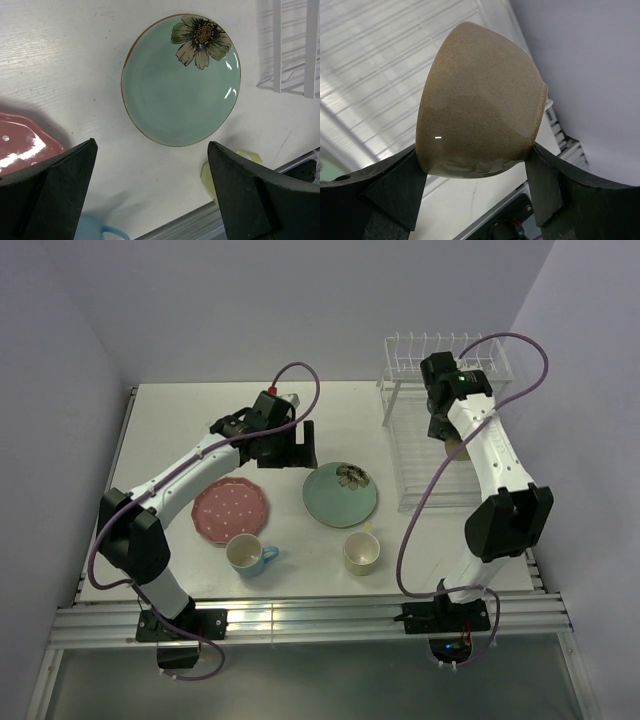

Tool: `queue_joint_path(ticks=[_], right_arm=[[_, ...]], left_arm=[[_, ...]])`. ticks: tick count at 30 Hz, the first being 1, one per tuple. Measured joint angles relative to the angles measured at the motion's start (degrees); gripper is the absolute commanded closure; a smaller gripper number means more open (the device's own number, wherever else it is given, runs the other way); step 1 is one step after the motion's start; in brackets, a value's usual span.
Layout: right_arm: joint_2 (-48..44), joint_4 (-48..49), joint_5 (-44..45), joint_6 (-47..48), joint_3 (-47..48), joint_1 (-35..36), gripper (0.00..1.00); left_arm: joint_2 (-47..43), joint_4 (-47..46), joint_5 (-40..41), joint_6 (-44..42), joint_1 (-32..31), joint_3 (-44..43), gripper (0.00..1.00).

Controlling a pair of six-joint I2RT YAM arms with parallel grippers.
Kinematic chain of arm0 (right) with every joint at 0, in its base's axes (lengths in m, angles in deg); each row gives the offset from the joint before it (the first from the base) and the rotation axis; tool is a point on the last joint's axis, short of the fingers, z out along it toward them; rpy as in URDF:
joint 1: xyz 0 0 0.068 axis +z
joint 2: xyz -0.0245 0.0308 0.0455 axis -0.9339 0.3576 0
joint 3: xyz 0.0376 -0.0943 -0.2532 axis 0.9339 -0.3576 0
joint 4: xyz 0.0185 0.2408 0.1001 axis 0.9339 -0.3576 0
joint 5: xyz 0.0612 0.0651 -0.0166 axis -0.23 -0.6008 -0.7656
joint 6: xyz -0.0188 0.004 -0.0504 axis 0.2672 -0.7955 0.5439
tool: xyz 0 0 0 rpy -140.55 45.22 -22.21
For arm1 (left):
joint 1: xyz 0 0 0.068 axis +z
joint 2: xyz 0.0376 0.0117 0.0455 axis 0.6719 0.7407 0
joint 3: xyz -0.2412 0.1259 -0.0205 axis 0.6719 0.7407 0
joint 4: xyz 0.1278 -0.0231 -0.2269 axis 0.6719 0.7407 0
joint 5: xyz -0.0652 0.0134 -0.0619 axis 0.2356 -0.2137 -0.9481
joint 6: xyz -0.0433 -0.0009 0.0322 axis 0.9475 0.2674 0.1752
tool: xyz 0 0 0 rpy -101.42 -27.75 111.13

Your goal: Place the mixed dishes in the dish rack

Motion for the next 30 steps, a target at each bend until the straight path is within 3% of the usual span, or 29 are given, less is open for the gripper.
queue_joint_path(ticks=[11, 30], right_arm=[[10.75, -2.36, 10.64, -1.86, -0.31, 0.26, 1.0], [21.81, 3.45, 14.21, -2.73, -5.95, 1.68, 0.98]], left_arm=[[0.0, -3.19, -2.8, -2.45, 3.8, 2.4, 0.01], [-1.55, -2.89, -4.42, -4.17, 6.62, 6.47, 0.01]])
